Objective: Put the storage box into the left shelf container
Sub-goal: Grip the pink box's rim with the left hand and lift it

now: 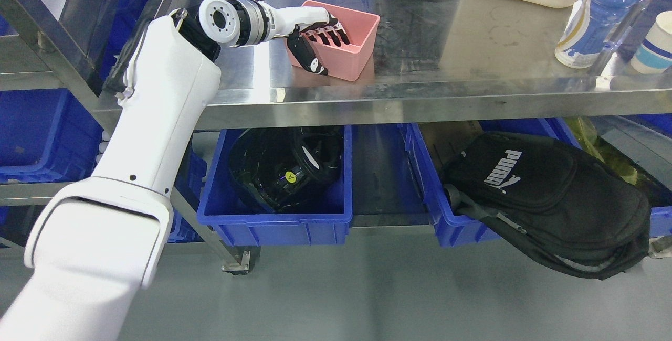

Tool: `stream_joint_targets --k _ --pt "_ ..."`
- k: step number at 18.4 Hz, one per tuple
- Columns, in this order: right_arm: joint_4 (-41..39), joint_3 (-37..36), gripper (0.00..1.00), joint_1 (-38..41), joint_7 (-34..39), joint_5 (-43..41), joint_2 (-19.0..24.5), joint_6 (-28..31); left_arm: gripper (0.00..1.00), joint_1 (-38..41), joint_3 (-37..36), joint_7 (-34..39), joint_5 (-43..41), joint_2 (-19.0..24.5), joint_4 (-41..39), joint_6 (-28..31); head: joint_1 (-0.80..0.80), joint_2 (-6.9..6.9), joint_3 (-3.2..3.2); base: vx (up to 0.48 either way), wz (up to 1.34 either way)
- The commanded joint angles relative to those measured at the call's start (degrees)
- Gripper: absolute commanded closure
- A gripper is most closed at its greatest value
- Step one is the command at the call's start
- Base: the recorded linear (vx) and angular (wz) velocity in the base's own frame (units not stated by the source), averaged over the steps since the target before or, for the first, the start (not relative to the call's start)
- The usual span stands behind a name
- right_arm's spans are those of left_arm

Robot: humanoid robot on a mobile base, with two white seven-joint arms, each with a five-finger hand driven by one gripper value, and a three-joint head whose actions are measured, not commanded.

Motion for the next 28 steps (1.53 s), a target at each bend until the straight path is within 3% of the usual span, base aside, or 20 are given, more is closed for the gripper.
stream_joint_targets --k 1,4,7,14,20,23,28 --pt "-1.00 0.00 0.00 0.44 -0.04 -0.18 -1.00 -0.04 0.67 -0.04 1.33 -0.01 -0.32 0.29 1.58 -0.69 0.00 0.00 0.00 0.000 0.00" --pt "-1.00 0.00 0.00 0.44 -0.04 -0.18 -1.00 -0.04 0.89 -0.13 5.89 -0.10 -0.49 0.29 1.58 -4.11 0.00 0.00 0.00 0.000 0.00" --pt "-1.00 0.00 0.00 0.44 -0.04 -0.18 -1.00 -0.04 0.98 -0.13 9.06 -0.63 -0.41 0.29 1.49 -5.62 0.00 0.00 0.00 0.000 0.00" --pt "-1.00 0.00 0.00 0.44 -0.04 -0.18 -1.00 -0.04 0.99 -0.30 11.18 -0.72 -0.67 0.29 0.71 -8.52 0.00 0.00 0.00 0.000 0.00" --pt "-1.00 0.00 0.00 0.44 -0.04 -0.18 -1.00 -0.04 0.99 -1.97 11.71 -0.19 -0.67 0.29 -10.71 -12.63 0.00 0.00 0.00 0.000 0.00" --pt "-1.00 0.00 0.00 0.44 -0.04 -0.18 -1.00 -0.04 0.99 0.13 13.55 -0.10 -1.37 0.29 -16.85 -14.49 0.00 0.00 0.00 0.000 0.00" --pt "-1.00 0.00 0.00 0.44 -0.04 -0.18 -1.00 -0.04 0.99 8.21 19.08 -0.54 -1.29 0.29 -29.42 -22.91 0.00 0.00 0.00 0.000 0.00"
